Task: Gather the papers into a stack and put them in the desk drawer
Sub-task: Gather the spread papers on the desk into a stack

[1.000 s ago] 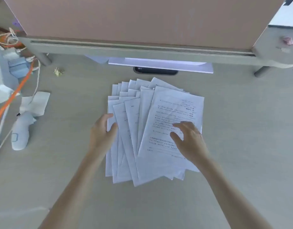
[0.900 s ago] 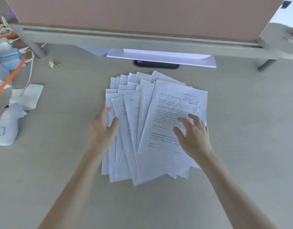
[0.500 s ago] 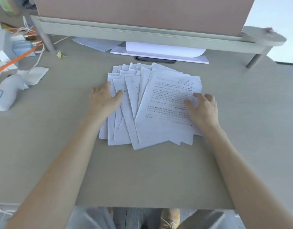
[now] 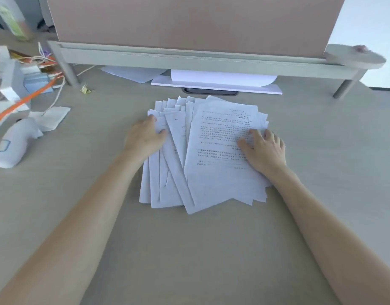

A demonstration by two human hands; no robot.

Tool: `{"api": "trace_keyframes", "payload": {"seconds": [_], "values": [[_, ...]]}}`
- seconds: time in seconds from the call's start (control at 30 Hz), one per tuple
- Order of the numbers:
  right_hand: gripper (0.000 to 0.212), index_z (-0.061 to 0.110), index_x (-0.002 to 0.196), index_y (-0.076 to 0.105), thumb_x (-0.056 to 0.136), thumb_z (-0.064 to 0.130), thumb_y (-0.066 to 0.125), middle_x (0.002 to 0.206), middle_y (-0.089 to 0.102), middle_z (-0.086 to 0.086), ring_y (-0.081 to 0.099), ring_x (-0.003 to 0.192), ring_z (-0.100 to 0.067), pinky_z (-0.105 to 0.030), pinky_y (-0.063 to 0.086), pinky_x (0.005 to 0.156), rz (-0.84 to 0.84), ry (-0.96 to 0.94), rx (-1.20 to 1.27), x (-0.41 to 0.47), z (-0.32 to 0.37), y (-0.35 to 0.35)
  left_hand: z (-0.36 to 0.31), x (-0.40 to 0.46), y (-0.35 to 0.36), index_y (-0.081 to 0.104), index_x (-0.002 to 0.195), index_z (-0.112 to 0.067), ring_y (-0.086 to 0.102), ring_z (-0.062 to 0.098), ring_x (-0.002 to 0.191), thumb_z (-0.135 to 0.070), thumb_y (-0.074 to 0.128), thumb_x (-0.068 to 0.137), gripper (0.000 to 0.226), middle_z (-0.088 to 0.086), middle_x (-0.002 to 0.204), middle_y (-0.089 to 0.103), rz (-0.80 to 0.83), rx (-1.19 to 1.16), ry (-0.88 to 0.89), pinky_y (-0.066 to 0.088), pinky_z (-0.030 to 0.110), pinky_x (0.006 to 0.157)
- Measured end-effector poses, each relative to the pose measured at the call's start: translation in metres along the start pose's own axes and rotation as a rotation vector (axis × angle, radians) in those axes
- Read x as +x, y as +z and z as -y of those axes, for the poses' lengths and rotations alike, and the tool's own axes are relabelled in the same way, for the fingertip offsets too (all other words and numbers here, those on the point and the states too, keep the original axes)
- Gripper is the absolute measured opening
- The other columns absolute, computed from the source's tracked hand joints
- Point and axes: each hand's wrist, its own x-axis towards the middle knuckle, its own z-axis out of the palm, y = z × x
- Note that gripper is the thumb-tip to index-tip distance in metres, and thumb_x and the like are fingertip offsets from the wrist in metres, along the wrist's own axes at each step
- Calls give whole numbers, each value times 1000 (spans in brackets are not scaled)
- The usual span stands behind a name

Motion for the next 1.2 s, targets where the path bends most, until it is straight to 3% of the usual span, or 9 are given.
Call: {"api": "trace_keyframes", "payload": {"seconds": [0.1, 0.3, 0.43, 0.6, 0.67, 0.73, 0.9, 1.1, 1.2], "values": [[57, 23, 146, 46, 97, 52, 47, 149, 43, -17, 35, 142, -39, -46, 24, 119, -13, -35, 47, 2, -1, 7, 8, 12, 11, 50, 139, -13, 56, 35, 120, -25, 49, 95, 46, 14, 138, 55, -115, -33, 18, 41, 37, 88], [51, 18, 140, 51, 97, 46, 51, 141, 50, -16, 38, 139, -39, -49, 25, 119, -82, 35, 48, 0, -2, 8, 23, 17, 12, 58, 132, -15, 57, 16, 85, -7, 48, 88, 46, -15, 82, 61, -199, -467, -121, 35, 7, 60], [50, 17, 138, 53, 97, 47, 50, 142, 51, -14, 35, 143, -34, -51, 23, 119, -71, -36, 11, -1, 1, 11, 21, 11, 8, 57, 133, -19, 61, 14, 83, -7, 52, 88, 47, -18, 77, 67, -214, -479, -96, 40, 12, 65], [57, 20, 145, 48, 96, 48, 43, 152, 45, -13, 33, 147, -32, -45, 22, 121, 9, -78, 82, -6, 3, 4, 17, 6, 4, 66, 123, -13, 63, 13, 88, -14, 62, 88, 36, -17, 74, 73, -231, -533, -131, 47, 28, 87], [51, 17, 148, 46, 100, 32, 52, 153, 45, -10, 35, 145, -31, -39, 23, 116, 29, -70, 182, -8, 6, -6, 17, 6, 4, 72, 108, -15, 65, 15, 83, -18, 65, 87, 22, -24, 61, 69, -218, -562, -146, 50, 29, 83], [52, 15, 149, 45, 100, 30, 54, 149, 48, -10, 39, 141, -33, -39, 27, 113, 0, 2, 264, -11, 5, -13, 13, 5, 3, 73, 96, -12, 61, 19, 78, -20, 63, 89, 14, -16, 59, 66, -206, -550, -140, 48, 29, 78], [51, 14, 145, 48, 99, 38, 48, 143, 57, -12, 46, 133, -38, -44, 33, 109, -43, 66, 141, -13, -4, -15, 10, 2, 1, 71, 89, -4, 52, 22, 74, -13, 52, 83, 22, 2, 78, 64, -129, -562, -168, 44, 31, 71], [49, 15, 146, 47, 100, 29, 50, 148, 55, -13, 42, 139, -36, -40, 29, 114, 12, -24, 224, -13, 10, -9, 8, 2, 1, 62, 79, 4, 41, 20, 65, -22, 56, 83, 27, 10, 69, 56, -132, -567, -179, 34, 29, 59], [50, 18, 148, 44, 100, 28, 51, 153, 50, -11, 38, 143, -34, -39, 26, 116, 41, -43, 251, -13, 14, -9, 4, 1, 2, 47, 64, -2, 29, 20, 62, -17, 53, 85, 26, 7, 61, 40, -134, -563, -156, 22, 30, 54]]}}
